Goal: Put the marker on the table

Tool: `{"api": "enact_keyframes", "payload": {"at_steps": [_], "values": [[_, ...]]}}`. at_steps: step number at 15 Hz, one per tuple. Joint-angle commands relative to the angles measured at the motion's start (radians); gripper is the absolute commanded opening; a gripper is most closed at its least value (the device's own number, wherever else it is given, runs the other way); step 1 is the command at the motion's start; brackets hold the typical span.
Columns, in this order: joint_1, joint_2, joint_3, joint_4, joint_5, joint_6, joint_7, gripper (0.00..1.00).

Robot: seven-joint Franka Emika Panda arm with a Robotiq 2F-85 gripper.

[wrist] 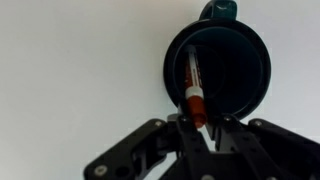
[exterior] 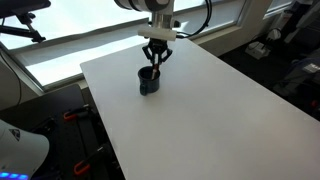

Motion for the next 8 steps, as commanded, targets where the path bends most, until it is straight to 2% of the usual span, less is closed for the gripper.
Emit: {"api": "enact_keyframes", "payload": {"at_steps": [1, 8], "values": [[0.000, -0.026, 0.003, -0.027, -0.011, 0.004, 0.015, 0.05], [0.002, -0.051, 0.001, -0.040, -0.014, 0.006, 0.023, 0.05]]}}
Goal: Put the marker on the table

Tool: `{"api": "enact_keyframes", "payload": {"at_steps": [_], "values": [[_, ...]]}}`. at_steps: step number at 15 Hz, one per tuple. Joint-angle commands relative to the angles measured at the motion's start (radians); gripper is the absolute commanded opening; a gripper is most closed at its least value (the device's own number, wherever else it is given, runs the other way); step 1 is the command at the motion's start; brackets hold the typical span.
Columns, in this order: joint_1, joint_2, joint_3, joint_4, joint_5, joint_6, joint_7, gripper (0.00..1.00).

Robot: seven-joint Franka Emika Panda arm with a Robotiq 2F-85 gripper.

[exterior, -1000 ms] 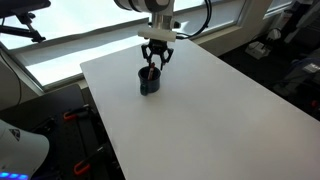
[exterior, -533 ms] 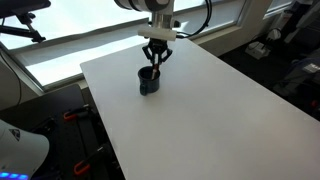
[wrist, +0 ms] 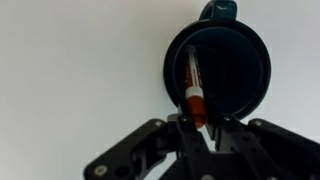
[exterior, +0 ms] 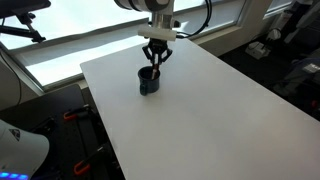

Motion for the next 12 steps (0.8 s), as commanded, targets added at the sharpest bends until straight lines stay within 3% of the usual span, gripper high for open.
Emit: {"api": "enact_keyframes", "payload": {"at_steps": [1, 12], "values": [[0.006, -0.070, 0.000, -0.051, -0.017, 0.006, 0.035, 0.05], [0.035, -0.290, -0.015, -0.121, -0.063, -0.056, 0.190, 0.05]]}}
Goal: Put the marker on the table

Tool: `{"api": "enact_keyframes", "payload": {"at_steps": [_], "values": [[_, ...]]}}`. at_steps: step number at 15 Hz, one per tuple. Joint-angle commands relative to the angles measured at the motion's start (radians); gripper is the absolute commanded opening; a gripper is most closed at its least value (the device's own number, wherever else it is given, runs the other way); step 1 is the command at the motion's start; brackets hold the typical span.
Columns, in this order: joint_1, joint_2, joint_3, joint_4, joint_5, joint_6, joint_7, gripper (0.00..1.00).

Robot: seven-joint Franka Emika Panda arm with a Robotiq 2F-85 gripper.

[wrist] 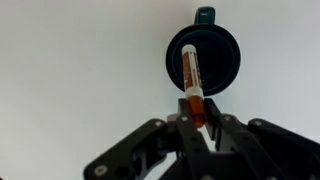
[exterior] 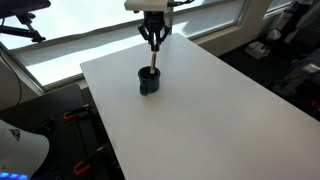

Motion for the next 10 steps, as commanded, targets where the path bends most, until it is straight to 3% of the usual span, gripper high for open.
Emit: {"api": "enact_keyframes", "payload": {"at_steps": [1, 10], "values": [[-0.001, -0.063, -0.020, -0.022, -0.038, -0.057, 0.054, 0.05], [-0.089, 0.003, -0.095, 0.018, -0.042, -0.087, -0.038, 0.05]]}}
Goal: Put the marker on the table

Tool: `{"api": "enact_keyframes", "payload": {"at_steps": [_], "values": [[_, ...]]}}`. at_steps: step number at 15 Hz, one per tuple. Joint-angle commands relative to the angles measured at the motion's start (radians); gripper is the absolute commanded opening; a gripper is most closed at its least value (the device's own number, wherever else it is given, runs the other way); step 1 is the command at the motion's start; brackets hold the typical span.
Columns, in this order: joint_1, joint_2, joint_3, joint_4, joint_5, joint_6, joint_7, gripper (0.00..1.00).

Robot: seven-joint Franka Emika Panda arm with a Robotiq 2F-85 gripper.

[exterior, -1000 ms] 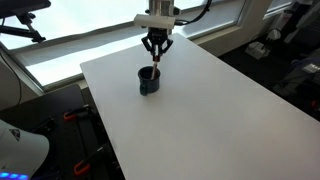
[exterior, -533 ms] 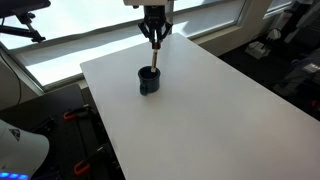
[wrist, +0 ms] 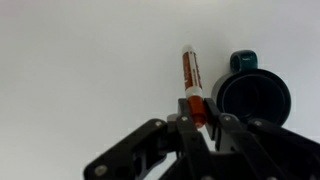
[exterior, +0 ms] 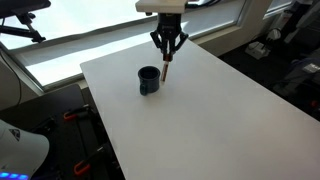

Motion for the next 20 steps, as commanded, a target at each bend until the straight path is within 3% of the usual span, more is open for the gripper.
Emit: {"api": "enact_keyframes", "payload": {"at_steps": [1, 6, 12, 15, 18, 19, 20], "values": [[-0.035, 0.045, -0.011, 0.025, -0.009, -0.002, -0.071, 0.05], [-0.100, 0.160, 0.007, 0.043, 0.020, 0.107, -0.302, 0.05], [-0.158, 0.381, 0.070, 0.127, 0.070, 0.222, -0.621, 0.05], [-0.159, 0.483, 0.086, 0.216, 0.087, 0.182, -0.702, 0.05], [-0.146, 0.534, 0.078, 0.270, 0.084, 0.159, -0.701, 0.05], [-0.145, 0.537, 0.079, 0.282, 0.088, 0.145, -0.703, 0.44], [-0.144, 0.541, 0.080, 0.292, 0.088, 0.125, -0.709, 0.47]]}}
